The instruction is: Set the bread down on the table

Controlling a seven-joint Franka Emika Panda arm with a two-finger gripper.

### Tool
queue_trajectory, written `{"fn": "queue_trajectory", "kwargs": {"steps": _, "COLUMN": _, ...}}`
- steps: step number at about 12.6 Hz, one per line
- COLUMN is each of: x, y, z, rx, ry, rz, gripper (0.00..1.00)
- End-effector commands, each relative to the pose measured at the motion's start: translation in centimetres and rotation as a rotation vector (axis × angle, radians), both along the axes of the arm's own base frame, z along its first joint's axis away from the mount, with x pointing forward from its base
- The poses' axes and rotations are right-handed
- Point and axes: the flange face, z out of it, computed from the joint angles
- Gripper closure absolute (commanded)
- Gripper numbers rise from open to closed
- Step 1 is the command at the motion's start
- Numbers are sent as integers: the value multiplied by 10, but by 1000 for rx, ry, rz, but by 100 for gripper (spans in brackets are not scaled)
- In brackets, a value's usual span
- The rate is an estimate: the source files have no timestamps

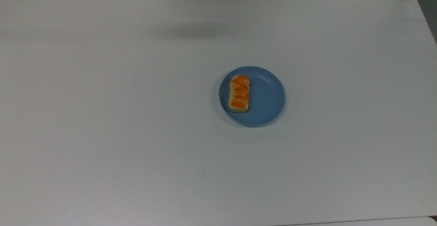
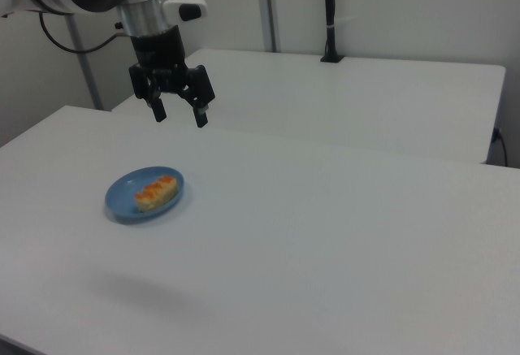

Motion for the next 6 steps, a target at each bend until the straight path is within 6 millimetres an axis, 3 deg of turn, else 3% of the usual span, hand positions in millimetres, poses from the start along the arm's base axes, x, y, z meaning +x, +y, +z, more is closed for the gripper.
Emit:
{"fn": "queue_trajectory", "kwargs": {"steps": 1, "x": 0, "y": 4, "z": 3, "rx": 35, "ry": 8, "rz": -32, "gripper": 0}}
{"fn": "queue_trajectory", "kwargs": {"steps": 6, "x": 12, "y": 7, "z": -2, "rx": 84, "ry": -34, "rz": -95, "gripper": 0}}
